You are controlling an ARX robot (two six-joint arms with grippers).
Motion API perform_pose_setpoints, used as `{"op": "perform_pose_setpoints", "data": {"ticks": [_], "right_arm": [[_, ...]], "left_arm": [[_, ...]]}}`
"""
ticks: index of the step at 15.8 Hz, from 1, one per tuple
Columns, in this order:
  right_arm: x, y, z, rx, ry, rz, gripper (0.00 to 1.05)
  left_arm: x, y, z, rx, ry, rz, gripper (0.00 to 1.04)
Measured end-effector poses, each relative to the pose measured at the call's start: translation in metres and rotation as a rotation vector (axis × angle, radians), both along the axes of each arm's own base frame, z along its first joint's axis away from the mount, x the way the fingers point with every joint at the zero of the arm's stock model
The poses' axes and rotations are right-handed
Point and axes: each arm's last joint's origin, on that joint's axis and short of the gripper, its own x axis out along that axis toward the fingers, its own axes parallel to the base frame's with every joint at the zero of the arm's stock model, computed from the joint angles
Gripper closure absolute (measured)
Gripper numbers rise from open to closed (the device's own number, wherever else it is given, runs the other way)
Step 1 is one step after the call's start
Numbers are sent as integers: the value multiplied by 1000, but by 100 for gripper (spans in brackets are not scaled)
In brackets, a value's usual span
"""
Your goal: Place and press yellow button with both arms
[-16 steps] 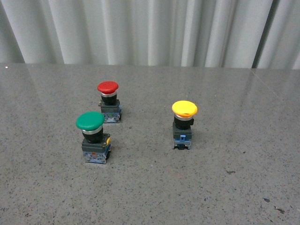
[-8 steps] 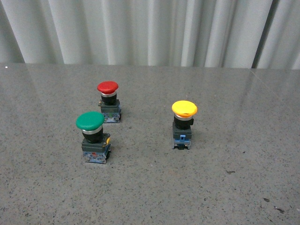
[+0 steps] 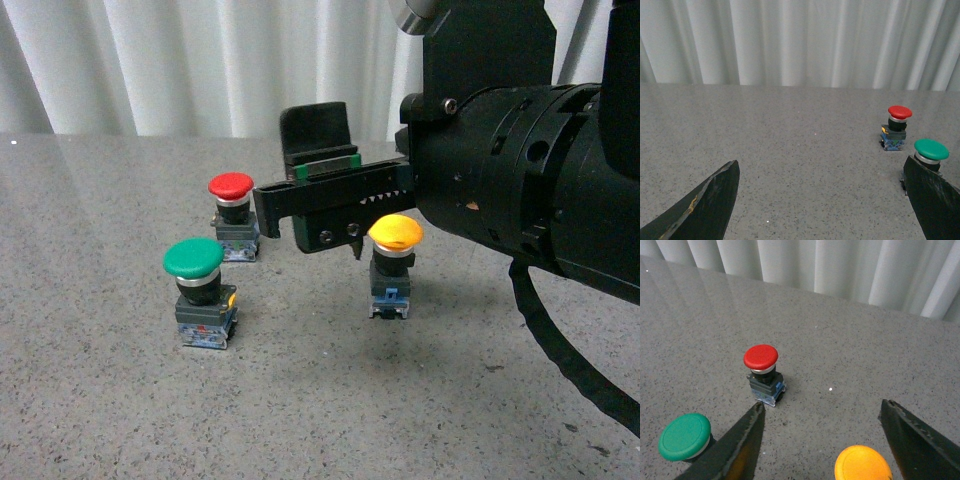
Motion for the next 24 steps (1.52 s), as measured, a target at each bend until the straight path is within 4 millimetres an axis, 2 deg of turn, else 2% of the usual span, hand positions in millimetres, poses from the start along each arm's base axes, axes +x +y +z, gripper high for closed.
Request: {"op": "perform_pose_setpoints", "data": {"ticks": [2,4,7,8,24], "right_arm": [[1,0,-1,-1,14,-2,39],[1,-1,-2,-5,39,-1,52],[3,-7,-8,-9,112,-2,96],[4,-10,-9,-1,123,-10,103],[14,-8,-30,-21,204,-26,103]], "left_arm": [[0,0,0,0,0,0,7],[0,0,0,0,0,0,7],[0,0,0,0,0,0,7],[0,0,0,0,0,0,7],[0,0,0,0,0,0,7]]}}
